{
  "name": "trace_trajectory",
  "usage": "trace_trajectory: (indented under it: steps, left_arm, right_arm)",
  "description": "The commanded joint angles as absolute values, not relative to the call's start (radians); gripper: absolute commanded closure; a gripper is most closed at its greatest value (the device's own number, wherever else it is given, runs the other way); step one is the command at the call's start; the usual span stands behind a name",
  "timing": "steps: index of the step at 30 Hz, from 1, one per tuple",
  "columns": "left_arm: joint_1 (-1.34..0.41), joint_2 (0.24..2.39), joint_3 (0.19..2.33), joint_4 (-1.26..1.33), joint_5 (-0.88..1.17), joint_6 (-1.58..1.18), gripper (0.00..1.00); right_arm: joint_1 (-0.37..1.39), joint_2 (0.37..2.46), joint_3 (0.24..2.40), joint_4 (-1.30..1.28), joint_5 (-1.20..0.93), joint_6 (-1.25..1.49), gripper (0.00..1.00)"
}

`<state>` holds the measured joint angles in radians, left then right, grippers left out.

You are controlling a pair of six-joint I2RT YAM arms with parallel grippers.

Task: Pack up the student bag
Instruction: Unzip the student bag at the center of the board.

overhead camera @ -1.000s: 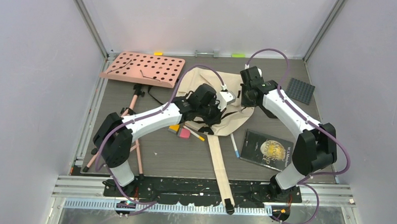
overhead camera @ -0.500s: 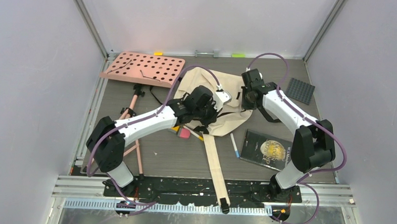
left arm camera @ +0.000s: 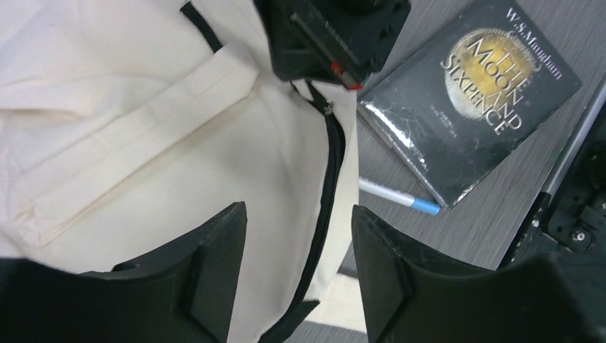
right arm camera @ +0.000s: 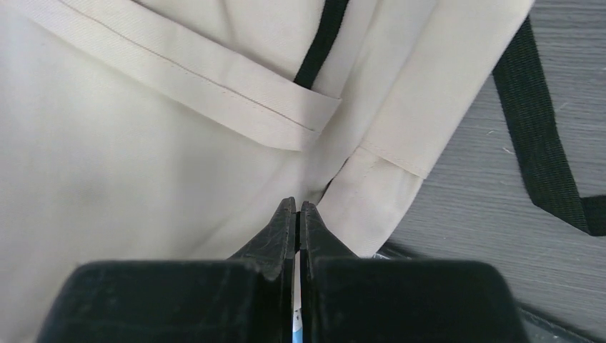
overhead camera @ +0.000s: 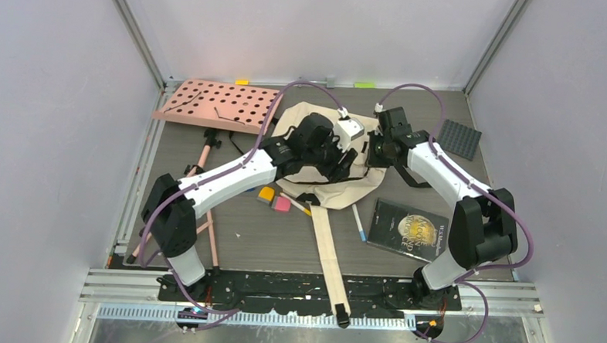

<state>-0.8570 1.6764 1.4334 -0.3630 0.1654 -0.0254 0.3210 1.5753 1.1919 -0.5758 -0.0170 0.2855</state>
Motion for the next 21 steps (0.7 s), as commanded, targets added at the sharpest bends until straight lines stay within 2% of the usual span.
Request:
trace_trajectory:
  steps: [1,9,12,14,19,21]
  left_arm:
    - [-0.853,1.746,1.513,-0.319,0.239,-0.068,0.41]
    - [-0.854,1.803,1.515,-0.299,0.285,-0.094,0.38]
    - [-0.854,1.807,1.505,-0.297,0.289,-0.098,0.39]
    - [-0.854,1.809,1.499,-0.291,0.291,-0.104,0.45]
    - [-0.856,1.819,1.499,-0.285,0.299,-0.113,0.67]
    - [-0.856,1.819,1.499,-0.287,0.299,-0.114,0.72]
  right_arm:
    - [0.323,1.521,1.18,-0.534,-0.071,0.273,0.99]
    - [0.322,1.51,1.168,-0.533,-0.042,0.292,0.99]
    - [0.322,1.514,1.172,-0.533,-0.025,0.298,0.99]
    - [0.322,1.516,1.173,-0.534,-0.022,0.3,0.99]
    - [0.322,1.516,1.173,-0.533,-0.012,0.302,0.99]
    - [0.322,1.515,1.173,-0.535,-0.005,0.303,0.99]
